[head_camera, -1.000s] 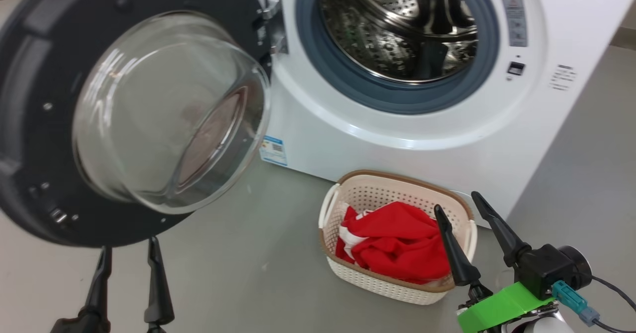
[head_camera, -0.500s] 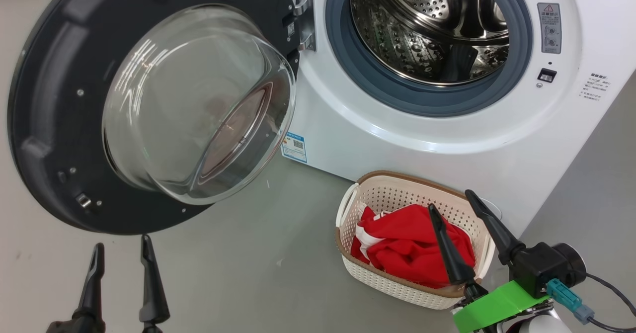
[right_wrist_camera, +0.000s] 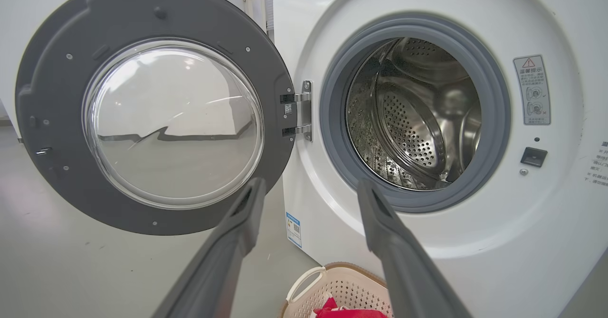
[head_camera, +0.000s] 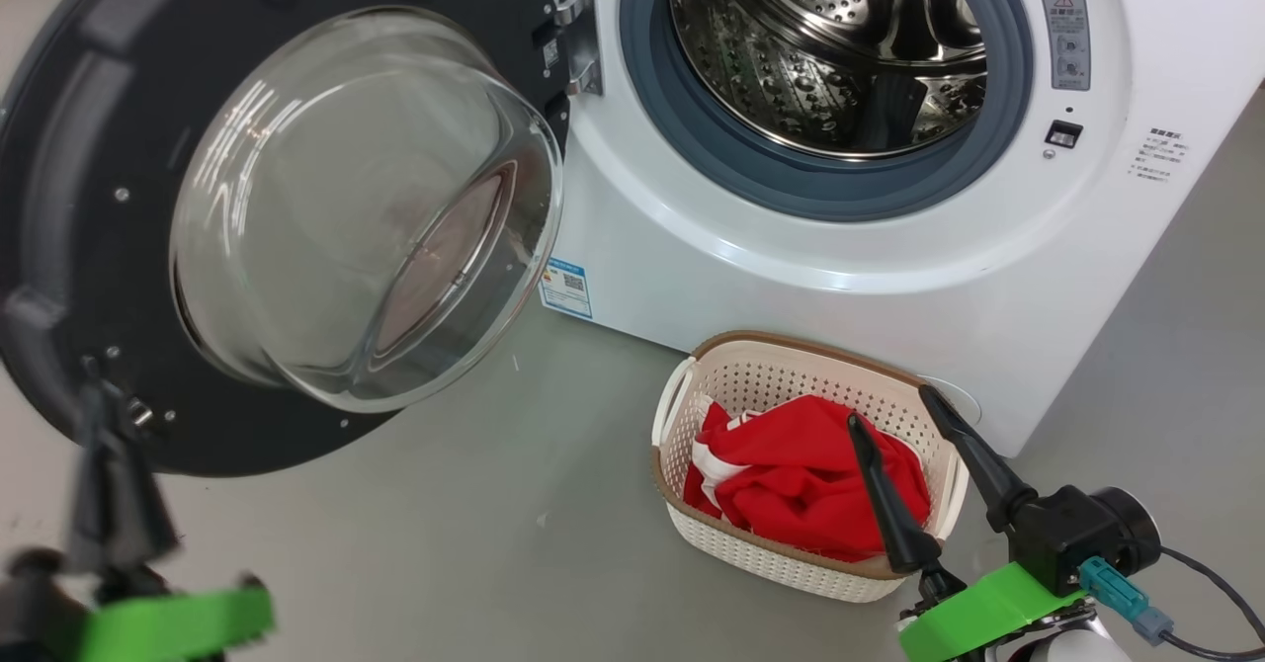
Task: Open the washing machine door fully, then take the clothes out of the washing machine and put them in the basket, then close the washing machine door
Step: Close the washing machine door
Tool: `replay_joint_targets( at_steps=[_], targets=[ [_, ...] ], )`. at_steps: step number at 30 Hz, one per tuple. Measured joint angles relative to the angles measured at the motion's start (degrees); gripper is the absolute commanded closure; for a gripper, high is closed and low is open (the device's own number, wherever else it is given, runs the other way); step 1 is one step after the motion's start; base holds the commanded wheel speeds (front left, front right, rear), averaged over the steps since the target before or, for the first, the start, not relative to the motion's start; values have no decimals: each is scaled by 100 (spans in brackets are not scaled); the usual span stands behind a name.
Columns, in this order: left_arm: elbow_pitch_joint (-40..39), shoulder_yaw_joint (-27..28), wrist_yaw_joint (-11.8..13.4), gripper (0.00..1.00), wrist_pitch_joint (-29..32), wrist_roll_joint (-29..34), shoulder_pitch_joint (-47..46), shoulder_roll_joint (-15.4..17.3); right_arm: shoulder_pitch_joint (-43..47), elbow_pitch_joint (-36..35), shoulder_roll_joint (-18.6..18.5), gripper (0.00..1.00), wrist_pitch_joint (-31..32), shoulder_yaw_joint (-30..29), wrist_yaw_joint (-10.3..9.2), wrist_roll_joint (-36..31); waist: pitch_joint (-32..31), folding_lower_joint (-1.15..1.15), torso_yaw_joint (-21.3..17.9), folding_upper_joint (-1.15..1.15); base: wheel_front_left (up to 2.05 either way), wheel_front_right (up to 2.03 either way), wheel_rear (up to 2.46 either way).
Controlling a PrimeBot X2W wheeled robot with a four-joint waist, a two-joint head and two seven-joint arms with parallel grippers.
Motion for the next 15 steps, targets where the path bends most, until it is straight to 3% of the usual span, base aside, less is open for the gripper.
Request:
replay_joint_targets(
  at_steps=[5, 15],
  targets=[
    [167, 592, -45, 100, -3, -424, -643, 26, -2, 37, -52, 0, 1, 32, 0, 0, 11, 0, -78, 0, 0, 0, 0],
    [1029, 1649, -583, 100, -49, -1285, -1795, 169, -48, 62, -88, 0, 13, 108, 0, 0, -14, 0, -303, 0, 0, 0, 0]
  ],
)
